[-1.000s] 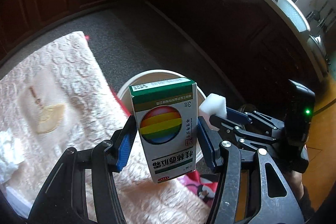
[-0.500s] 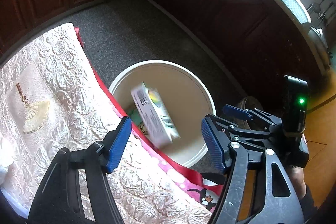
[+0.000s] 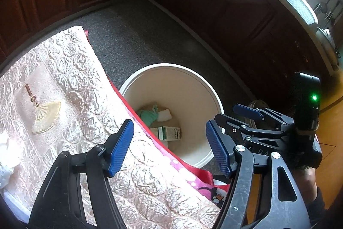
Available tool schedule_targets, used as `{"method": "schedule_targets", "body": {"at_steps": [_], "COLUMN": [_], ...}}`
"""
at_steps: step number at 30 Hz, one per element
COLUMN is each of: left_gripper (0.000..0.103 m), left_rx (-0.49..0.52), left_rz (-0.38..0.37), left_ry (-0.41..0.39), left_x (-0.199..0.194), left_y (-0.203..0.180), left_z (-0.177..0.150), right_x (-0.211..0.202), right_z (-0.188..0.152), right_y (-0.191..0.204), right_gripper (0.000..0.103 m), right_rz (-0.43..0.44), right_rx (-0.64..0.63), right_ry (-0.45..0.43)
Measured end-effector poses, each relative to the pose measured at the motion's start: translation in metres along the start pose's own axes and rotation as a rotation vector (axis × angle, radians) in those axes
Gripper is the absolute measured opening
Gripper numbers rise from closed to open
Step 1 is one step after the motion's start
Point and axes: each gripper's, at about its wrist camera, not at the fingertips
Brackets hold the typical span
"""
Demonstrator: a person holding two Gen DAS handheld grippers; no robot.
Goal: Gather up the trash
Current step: 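Move both open tools back over the trash on the table, then grasp the blue snack bag with the left tool while the right tool grasps the crumpled white tissue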
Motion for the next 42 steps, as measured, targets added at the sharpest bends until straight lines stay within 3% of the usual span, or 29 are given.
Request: {"method": "schedule_targets", "body": {"at_steps": [19,27,42], "left_gripper": [0.068,0.068,0.068], "left_rx": [-0.079,-0.177,-0.373], "left_rz": [0.069,0.116,0.302], "left_ry": [-0.072,-0.095,-0.078], "left_x": [-0.064,-0.113,-0.204], "left_y": [0.031,0.066,0.149], "left_z": [-0.047,-0.088,-0.181], "right_x": [-0.021,-0.025,0.011], "right_z": [-0.007,-0.021,-0.061], "right_y": [0.063,0.113,0.219], "right_gripper": [0.069,0.071,0.072], "right_rz": [0.029,0.090,0.193], "right_rx": [-0.105,-0.183,-0.336], "right_ry": [-0.046,-0.035,0.071]}}
Point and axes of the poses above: each gripper's, at about its wrist camera, not at the fingertips, and x roughly the way its jaws point, y to its left, z to its top, and after that the axes turned 14 degrees about x, right-handed
